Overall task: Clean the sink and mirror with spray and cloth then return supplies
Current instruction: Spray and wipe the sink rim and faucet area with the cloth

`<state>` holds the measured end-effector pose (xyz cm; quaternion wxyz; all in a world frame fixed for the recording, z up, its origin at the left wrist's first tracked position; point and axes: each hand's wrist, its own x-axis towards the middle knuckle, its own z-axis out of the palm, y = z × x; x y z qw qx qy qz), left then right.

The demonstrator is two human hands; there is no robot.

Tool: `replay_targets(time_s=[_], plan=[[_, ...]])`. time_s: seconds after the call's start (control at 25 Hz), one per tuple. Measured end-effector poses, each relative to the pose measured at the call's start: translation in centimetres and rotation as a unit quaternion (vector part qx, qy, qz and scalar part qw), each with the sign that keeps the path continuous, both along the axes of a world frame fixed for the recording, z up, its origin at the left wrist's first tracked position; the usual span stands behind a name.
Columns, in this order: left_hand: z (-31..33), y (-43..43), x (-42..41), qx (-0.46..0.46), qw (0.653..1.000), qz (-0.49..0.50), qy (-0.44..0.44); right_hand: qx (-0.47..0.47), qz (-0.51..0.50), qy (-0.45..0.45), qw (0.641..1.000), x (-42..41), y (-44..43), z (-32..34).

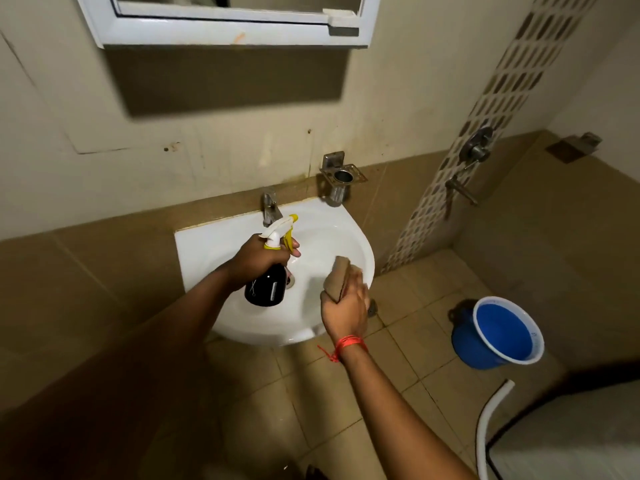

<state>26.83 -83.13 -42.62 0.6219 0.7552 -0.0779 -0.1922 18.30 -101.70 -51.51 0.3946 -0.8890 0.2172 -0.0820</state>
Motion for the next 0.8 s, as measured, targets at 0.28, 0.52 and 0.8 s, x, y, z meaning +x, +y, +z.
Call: replay_targets(time_s=[0.28, 0.52, 0.8], plan=[[-4.4, -0.3, 1.9, 0.039, 0.999, 0.031, 0.011, -0.150, 0.256, 0.469, 0.832, 4.3, -1.2, -5.5], [-6.6, -3.2, 6.0, 0.034, 0.998, 0.057, 0.009, -0.292, 0.499, 0.281, 0.766, 12.8, -4.2, -5.2], [-7.6, -7.9, 7.5, -0.012, 0.999, 0.039, 0.021, -0.356, 0.351, 0.177, 0.848, 21.5, -12.1, -7.1]])
